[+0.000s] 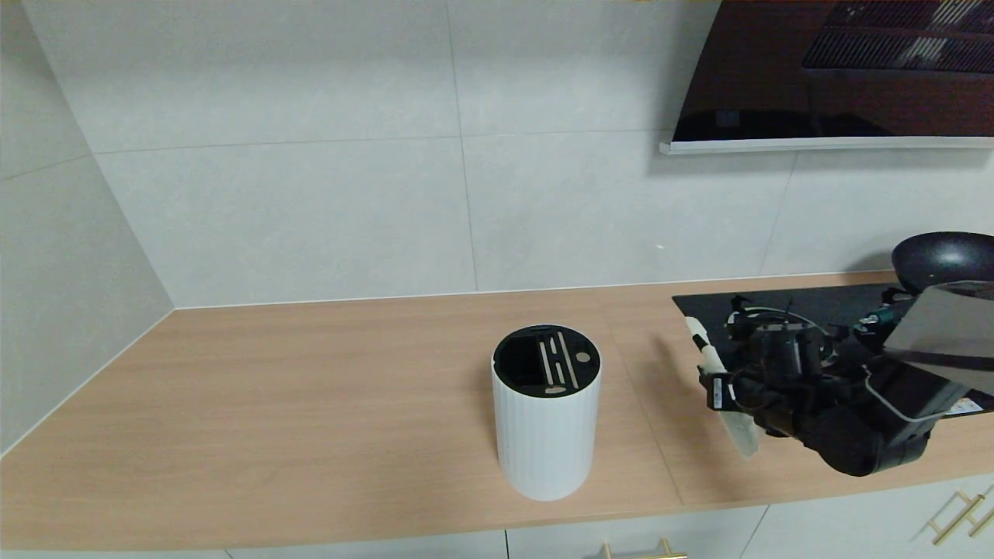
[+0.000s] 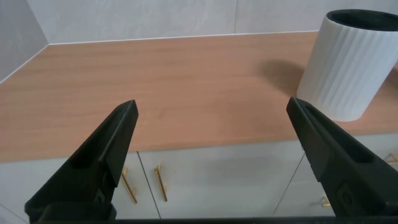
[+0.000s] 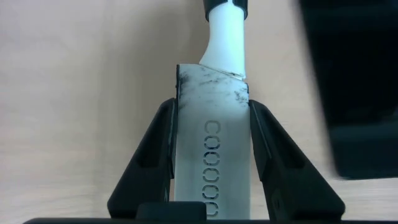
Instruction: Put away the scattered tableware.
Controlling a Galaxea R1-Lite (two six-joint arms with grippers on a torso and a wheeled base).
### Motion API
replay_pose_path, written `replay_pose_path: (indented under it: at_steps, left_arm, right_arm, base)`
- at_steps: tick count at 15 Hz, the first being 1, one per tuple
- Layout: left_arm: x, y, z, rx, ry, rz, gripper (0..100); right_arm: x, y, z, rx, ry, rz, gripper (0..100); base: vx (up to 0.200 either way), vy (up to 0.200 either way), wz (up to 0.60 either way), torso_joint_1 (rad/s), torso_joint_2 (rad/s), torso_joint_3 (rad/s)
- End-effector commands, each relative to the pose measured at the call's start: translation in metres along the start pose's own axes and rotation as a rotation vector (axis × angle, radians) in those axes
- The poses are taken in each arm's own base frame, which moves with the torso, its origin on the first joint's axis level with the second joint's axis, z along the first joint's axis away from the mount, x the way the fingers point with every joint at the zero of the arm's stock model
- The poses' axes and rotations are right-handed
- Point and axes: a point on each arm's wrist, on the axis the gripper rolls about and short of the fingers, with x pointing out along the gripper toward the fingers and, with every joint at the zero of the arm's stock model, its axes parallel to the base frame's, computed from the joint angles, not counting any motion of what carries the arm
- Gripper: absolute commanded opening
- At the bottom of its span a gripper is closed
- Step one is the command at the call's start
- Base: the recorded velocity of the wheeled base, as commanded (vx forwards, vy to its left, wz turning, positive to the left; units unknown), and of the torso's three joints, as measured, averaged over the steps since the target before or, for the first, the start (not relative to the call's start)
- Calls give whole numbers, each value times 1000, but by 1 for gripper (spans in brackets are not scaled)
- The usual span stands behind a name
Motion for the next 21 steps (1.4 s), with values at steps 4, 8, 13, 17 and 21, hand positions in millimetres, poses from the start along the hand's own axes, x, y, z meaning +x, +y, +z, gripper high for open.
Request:
replay_pose_path:
  at_steps: [4,8,13,17,21]
  left_arm:
    - [0,0,0,0,1,0,100]
    - [0,0,0,9,1,-1,100]
    - [-10,-1,40,55,-123,-32,100]
    - [28,-6,113,53,72,-312,100]
    - [100,-11,162,69,167,-497,100]
  right_arm:
    - [-90,15,65,13,-217,90,0]
    - [-127,28,76,18,-269,172,0]
    - [-147,37,91,12,-340,249,0]
    - [-156,56,119,0,-430,398,0]
    - [-177,99,121,-30,-411,535,0]
  base:
    - [0,0,0,0,0,0]
    - [0,0,0,0,0,0]
    - [0,0,0,0,0,0]
    - [0,0,0,0,0,0]
    - [0,0,0,0,0,0]
